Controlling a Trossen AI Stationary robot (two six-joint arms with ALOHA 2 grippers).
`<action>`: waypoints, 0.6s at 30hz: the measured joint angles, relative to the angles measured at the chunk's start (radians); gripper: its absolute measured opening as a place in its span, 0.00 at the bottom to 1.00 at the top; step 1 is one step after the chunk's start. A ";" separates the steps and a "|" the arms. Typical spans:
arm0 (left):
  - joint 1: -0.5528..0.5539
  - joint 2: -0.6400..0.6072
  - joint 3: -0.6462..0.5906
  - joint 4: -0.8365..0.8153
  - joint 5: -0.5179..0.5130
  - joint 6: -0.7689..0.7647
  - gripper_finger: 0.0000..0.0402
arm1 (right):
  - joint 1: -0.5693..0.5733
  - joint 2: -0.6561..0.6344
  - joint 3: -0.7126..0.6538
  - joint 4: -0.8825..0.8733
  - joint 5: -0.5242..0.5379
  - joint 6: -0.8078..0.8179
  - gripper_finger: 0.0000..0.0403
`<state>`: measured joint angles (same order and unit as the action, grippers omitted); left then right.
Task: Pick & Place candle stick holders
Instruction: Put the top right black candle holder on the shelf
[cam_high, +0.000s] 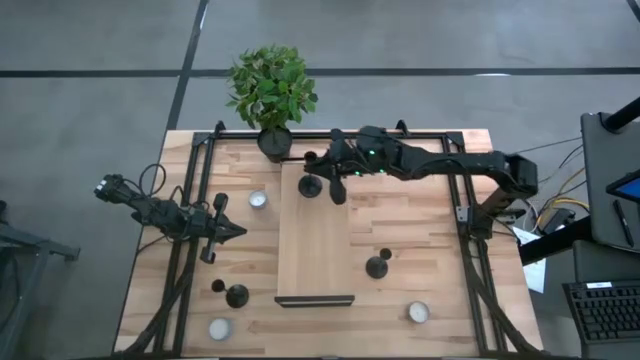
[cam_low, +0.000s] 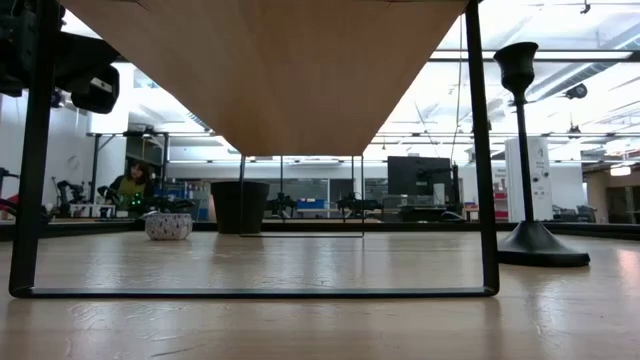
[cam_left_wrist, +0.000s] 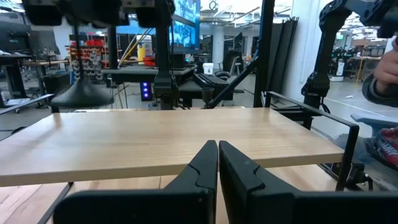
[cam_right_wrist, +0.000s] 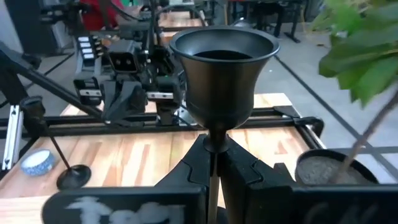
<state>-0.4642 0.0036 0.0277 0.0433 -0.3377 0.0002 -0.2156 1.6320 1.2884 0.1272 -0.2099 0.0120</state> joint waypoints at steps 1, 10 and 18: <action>0.000 0.000 0.000 0.000 0.000 0.000 0.03 | -0.004 0.019 0.014 -0.001 -0.007 0.000 0.03; 0.000 0.000 0.000 0.000 0.000 0.000 0.03 | -0.072 0.131 0.081 0.015 -0.086 -0.009 0.03; 0.000 0.000 0.000 -0.001 0.000 0.000 0.03 | -0.105 0.161 0.097 0.069 -0.105 -0.031 0.03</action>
<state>-0.4641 0.0032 0.0274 0.0424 -0.3378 0.0002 -0.3208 1.7929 1.3849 0.1958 -0.3151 -0.0193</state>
